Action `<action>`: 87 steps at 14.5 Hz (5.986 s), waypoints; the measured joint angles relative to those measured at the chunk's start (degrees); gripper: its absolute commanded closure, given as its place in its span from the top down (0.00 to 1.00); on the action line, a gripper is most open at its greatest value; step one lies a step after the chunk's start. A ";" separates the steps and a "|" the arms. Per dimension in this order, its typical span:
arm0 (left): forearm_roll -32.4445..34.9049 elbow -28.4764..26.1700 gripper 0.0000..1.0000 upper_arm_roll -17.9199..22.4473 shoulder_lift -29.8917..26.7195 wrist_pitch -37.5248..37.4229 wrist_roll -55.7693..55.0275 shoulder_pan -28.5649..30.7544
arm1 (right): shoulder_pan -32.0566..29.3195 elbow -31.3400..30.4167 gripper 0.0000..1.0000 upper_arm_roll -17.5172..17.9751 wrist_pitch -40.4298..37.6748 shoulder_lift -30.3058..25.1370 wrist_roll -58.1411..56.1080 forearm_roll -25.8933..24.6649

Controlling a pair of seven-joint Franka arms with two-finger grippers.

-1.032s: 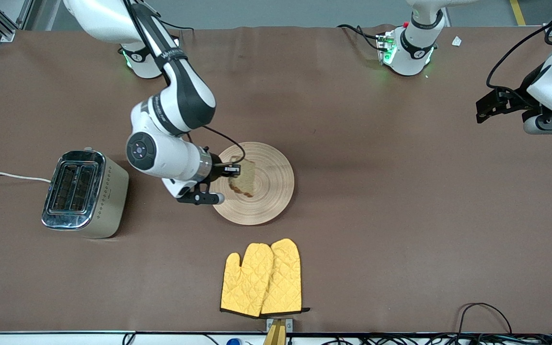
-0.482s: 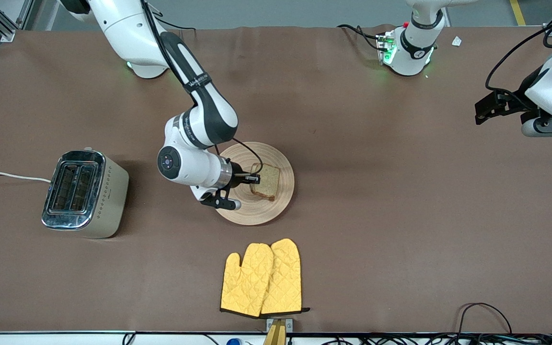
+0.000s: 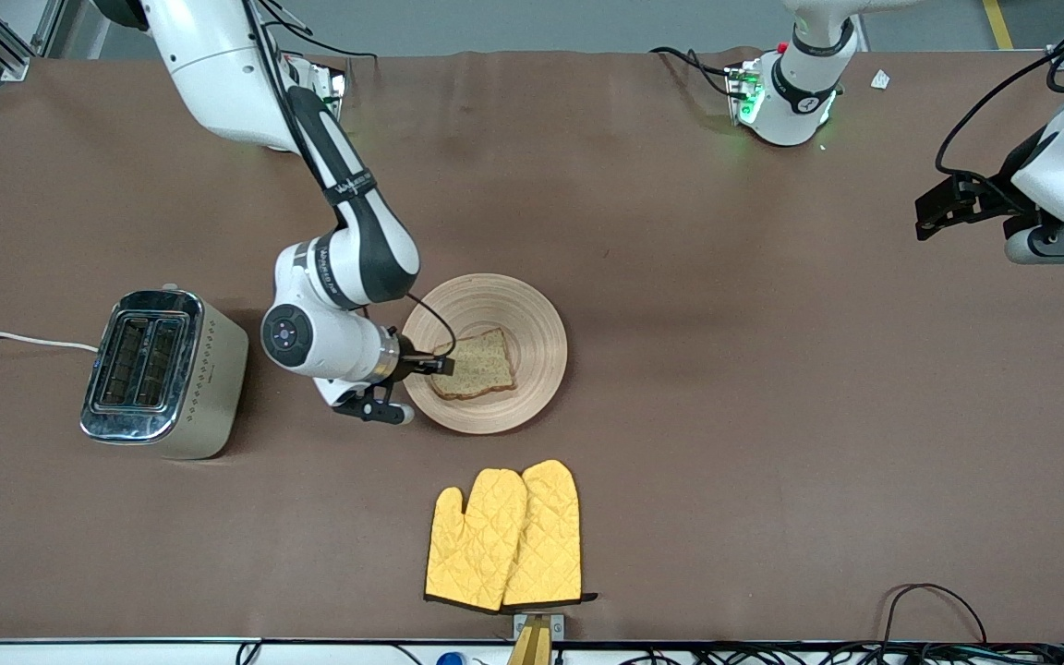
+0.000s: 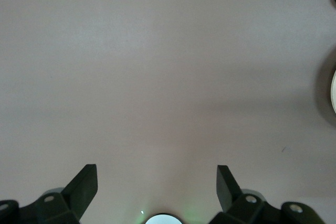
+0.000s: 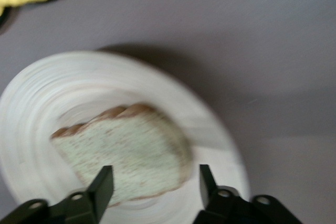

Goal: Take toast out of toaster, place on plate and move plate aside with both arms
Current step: 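Lower the toast onto the plate and open the right gripper, then retract the right gripper while the left gripper reaches the plate rim, then grip the plate rim with the left gripper and drag it sideways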

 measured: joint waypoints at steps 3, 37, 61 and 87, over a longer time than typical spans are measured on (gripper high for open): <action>0.00 -0.01 1.00 -0.03 0.11 0.00 0.00 -0.03 | -0.64 1.05 1.00 -2.48 -2.40 -4.61 -0.07 -7.19; -55.14 -12.91 0.56 -14.06 38.71 49.32 33.43 -3.11 | -31.43 8.32 1.00 5.24 -36.85 -34.34 -16.36 -22.06; -69.85 -12.53 0.05 -14.54 48.13 57.53 39.90 -10.54 | -31.50 7.84 1.00 5.36 -35.47 -34.43 -16.36 -25.42; -45.85 -9.89 0.00 -14.13 36.89 30.43 42.20 28.71 | -31.50 7.83 1.00 5.54 -36.24 -34.53 -16.36 -25.40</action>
